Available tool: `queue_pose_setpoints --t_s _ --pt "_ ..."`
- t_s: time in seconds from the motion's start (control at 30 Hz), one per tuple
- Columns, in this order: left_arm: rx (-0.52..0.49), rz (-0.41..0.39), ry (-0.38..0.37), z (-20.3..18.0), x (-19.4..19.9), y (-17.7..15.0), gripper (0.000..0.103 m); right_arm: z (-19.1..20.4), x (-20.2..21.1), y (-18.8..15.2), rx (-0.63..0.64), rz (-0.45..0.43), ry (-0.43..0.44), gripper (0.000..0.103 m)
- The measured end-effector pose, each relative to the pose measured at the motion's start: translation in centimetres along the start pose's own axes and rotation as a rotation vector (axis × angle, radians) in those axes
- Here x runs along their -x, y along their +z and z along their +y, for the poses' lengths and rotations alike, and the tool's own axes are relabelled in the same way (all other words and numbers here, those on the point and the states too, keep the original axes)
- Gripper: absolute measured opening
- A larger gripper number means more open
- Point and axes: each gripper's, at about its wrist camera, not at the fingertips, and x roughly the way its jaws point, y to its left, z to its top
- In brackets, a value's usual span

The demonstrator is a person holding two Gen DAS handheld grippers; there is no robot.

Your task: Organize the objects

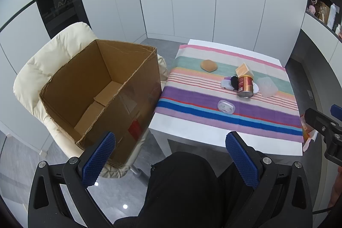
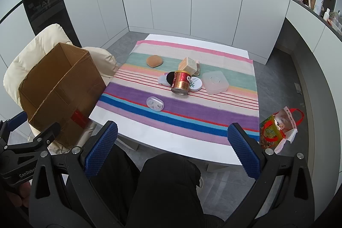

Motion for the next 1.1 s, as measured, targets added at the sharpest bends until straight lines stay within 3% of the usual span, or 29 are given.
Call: queue_pose_setpoints --t_s 1.1 --pt "0.013 0.005 0.007 0.61 0.04 0.06 0.103 -0.10 0.83 0.18 -0.007 -0.014 -0.001 0.103"
